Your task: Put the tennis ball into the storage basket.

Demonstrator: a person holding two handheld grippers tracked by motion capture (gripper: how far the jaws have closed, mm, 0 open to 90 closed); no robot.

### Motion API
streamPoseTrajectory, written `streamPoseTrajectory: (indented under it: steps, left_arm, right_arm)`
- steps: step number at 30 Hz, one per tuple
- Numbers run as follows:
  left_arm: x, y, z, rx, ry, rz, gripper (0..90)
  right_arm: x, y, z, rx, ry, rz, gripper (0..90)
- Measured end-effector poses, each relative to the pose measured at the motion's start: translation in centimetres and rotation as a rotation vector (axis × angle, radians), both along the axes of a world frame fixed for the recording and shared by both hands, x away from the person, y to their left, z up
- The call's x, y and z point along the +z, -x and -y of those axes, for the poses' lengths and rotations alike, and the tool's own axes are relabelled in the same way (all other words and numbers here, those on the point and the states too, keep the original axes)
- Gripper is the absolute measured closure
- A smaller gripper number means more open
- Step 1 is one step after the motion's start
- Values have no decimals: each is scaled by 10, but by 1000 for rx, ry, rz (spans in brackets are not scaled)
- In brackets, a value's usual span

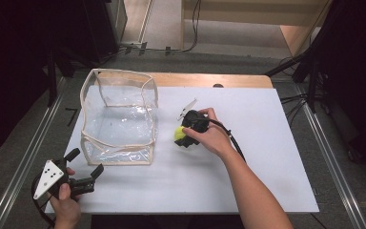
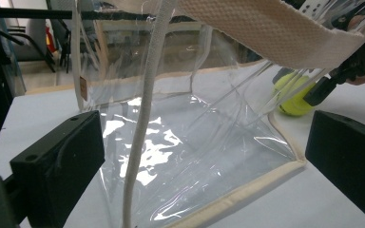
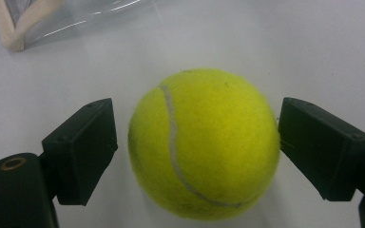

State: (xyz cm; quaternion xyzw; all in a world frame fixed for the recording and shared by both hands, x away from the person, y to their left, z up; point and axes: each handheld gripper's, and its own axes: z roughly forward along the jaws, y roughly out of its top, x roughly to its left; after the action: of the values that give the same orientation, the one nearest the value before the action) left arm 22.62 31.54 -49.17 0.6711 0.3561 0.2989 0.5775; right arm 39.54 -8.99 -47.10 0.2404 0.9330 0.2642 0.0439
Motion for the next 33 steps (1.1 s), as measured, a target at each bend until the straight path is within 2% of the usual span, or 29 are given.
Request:
streamPoseTrajectory:
  steps: [5, 8, 20, 33]
  left_arm:
    - [0, 0, 0, -1, -1, 0, 0]
    - [0, 0, 0, -1, -1, -1, 0]
    - [0, 0, 0, 0, -1, 0, 0]
    - [0, 0, 0, 1, 2, 0, 0]
  right_arm:
    - [-2, 0, -2, -11, 12, -9, 132]
    - [-3, -1, -3, -9, 20, -7, 182]
    - [-6, -3, -3, -27, 46, -13, 210]
    - [-5, -4, -3, -40, 41, -31, 220]
